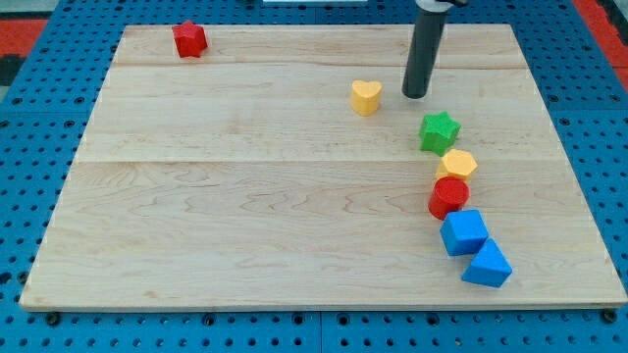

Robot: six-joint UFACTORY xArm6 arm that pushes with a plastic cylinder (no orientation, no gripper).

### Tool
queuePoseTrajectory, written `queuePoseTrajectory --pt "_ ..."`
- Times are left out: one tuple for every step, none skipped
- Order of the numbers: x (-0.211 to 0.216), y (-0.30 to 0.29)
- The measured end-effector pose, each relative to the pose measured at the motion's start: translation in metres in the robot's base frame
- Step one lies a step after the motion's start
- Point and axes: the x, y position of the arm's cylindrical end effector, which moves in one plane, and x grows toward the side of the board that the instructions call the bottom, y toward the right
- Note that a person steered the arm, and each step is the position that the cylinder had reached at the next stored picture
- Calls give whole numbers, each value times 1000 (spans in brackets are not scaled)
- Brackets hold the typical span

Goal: Slide the yellow heart to the top right

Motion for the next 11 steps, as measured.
queuePoseTrajectory --pt "29 -27" --pt "50 -53" --pt "3 -75" --pt "-20 -34" --pt "-2 -26" --pt "15 40" --pt "-36 30" --pt "-26 48" --pt "-39 -13" --pt "-66 1" --pt "-82 43"
